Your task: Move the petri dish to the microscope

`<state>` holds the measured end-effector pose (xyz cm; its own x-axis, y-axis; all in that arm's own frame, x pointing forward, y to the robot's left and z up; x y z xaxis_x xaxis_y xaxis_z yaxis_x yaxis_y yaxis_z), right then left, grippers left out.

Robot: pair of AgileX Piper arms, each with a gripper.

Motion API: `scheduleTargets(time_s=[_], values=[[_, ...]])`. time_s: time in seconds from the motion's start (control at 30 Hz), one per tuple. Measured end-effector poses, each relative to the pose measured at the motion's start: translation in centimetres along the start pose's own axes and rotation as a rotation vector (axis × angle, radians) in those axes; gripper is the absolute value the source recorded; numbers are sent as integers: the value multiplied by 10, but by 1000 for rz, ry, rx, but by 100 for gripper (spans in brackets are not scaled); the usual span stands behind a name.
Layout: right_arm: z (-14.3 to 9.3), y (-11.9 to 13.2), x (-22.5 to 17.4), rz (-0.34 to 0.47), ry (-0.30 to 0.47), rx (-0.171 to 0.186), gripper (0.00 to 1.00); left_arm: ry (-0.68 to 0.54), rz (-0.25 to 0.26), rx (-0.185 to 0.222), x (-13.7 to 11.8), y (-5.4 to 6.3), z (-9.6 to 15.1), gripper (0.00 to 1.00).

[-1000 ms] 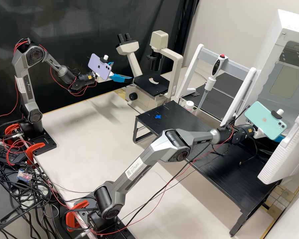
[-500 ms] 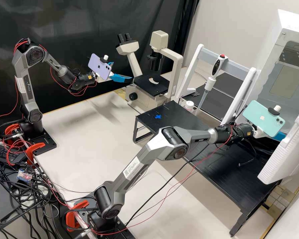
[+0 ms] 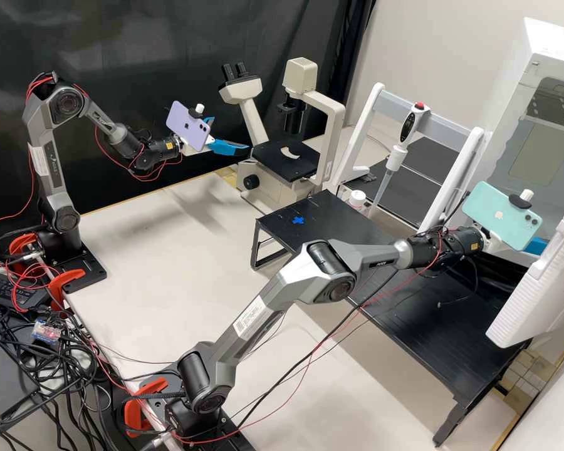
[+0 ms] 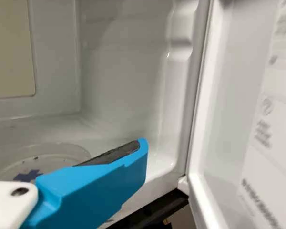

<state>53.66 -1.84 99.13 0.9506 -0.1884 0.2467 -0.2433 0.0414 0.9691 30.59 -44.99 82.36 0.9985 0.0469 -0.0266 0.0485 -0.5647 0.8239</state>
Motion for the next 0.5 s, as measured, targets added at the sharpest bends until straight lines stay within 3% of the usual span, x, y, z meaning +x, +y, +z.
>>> scheduleTargets(time_s=[0.2, 0.5], values=[[10, -19, 11, -67, -9, 5, 100, 0, 0, 0, 0, 0, 0, 100], [9, -25, 17, -103, 32, 14, 100, 0, 0, 0, 0, 0, 0, 100]])
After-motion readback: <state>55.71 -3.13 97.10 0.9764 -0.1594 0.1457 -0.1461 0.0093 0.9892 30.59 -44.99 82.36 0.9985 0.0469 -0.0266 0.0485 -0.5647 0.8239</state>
